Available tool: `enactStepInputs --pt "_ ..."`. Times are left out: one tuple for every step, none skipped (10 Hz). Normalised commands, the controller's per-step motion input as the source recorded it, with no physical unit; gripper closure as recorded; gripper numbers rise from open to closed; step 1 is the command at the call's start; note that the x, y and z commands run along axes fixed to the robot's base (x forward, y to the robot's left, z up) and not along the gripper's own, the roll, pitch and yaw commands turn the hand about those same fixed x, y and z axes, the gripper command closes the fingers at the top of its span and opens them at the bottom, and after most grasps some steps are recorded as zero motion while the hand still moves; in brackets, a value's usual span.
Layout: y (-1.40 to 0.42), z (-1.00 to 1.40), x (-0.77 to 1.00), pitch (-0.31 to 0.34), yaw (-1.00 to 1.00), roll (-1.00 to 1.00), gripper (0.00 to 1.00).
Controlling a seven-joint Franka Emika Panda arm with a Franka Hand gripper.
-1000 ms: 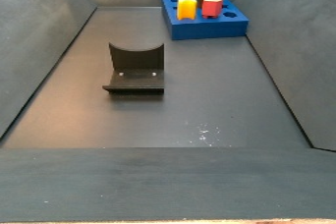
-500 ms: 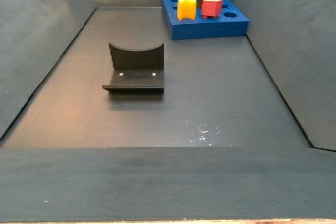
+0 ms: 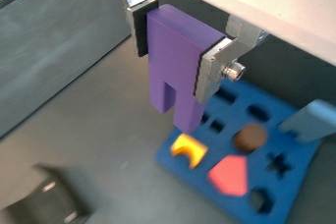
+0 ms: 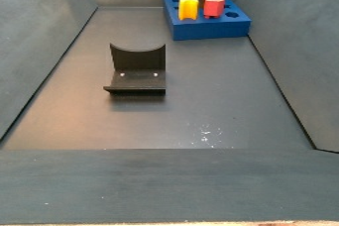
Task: Pick up the double-square object. Move up. Place the double-square object on the fixture. Regrasp the double-square object. Move to above the board. Insert the double-square object.
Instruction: Move to above the board, then insert the double-square object.
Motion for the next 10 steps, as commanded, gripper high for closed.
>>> enactStepInputs --pt "-0.04 0.01 -0.13 -0.084 -0.05 -0.57 1.00" --pt "-0.02 0.00 -0.07 -0.046 -0.02 -0.32 1.00" --pt "0.00 0.00 -0.05 -0.028 -0.01 -0.20 1.00" --pt "-0.07 -0.35 0.00 0.000 0.12 -0.14 1.00" --pt "-0.37 -0.49 0.00 0.000 0.42 -0.15 1.00" --pt "-0.53 -0.58 0.08 0.020 0.44 -0.12 1.00" --pt "-0.57 -0.73 0.15 0.059 0.46 -0.07 1.00" --pt "-0.63 -0.87 0.19 0.000 0.44 -0.01 1.00" --pt "-0.46 -0.85 0.26 0.000 0.42 0.03 1.00" --pt "-0.26 -0.83 0.20 0.000 0.47 0.04 1.00"
